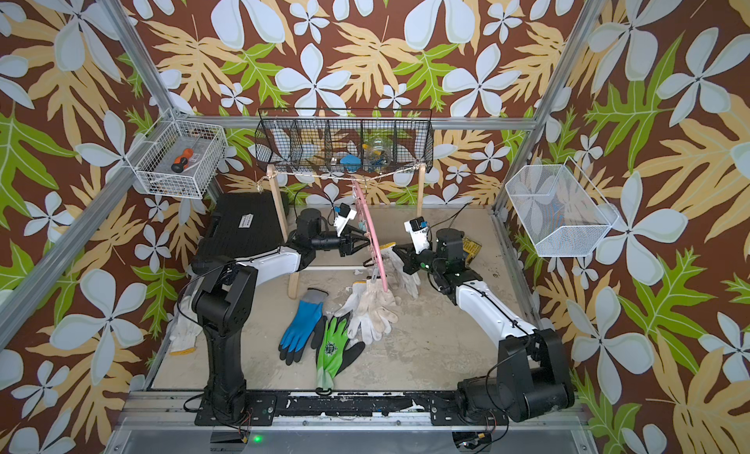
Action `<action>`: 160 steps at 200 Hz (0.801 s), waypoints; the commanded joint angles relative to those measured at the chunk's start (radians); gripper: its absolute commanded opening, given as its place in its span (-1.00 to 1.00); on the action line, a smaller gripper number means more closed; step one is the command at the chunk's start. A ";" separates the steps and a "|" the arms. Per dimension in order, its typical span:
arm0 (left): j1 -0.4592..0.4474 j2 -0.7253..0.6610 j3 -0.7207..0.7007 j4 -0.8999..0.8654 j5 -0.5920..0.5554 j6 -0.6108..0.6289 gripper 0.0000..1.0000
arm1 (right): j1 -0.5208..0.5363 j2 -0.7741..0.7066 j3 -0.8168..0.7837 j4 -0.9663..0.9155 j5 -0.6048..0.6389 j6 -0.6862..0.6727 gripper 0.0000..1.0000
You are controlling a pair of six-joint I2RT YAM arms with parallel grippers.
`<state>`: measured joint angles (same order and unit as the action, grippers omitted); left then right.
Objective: Clip the gloves onto a hanger to dry
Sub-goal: Open the clamp at the hanger.
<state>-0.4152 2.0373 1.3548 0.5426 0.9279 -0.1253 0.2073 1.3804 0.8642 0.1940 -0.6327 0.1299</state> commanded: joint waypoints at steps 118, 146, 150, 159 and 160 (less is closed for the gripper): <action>0.008 -0.017 0.011 0.017 0.084 -0.001 -0.71 | 0.001 0.028 0.024 -0.005 -0.058 -0.048 -1.00; 0.012 -0.013 0.010 0.069 0.127 -0.030 -0.71 | 0.000 0.066 0.064 -0.055 -0.065 -0.092 -1.00; 0.012 -0.014 0.010 0.074 0.133 -0.029 -0.72 | 0.000 0.070 0.069 -0.059 -0.065 -0.095 -1.00; 0.011 -0.011 0.008 0.080 0.143 -0.027 -0.72 | 0.000 0.075 0.078 -0.062 -0.068 -0.101 -1.00; 0.011 -0.011 0.008 0.080 0.145 -0.027 -0.72 | 0.000 0.076 0.079 -0.064 -0.069 -0.101 -1.00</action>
<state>-0.4076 2.0300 1.3605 0.5644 1.0122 -0.1368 0.2073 1.4425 0.9199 0.1589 -0.6811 0.0711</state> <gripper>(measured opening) 0.233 0.056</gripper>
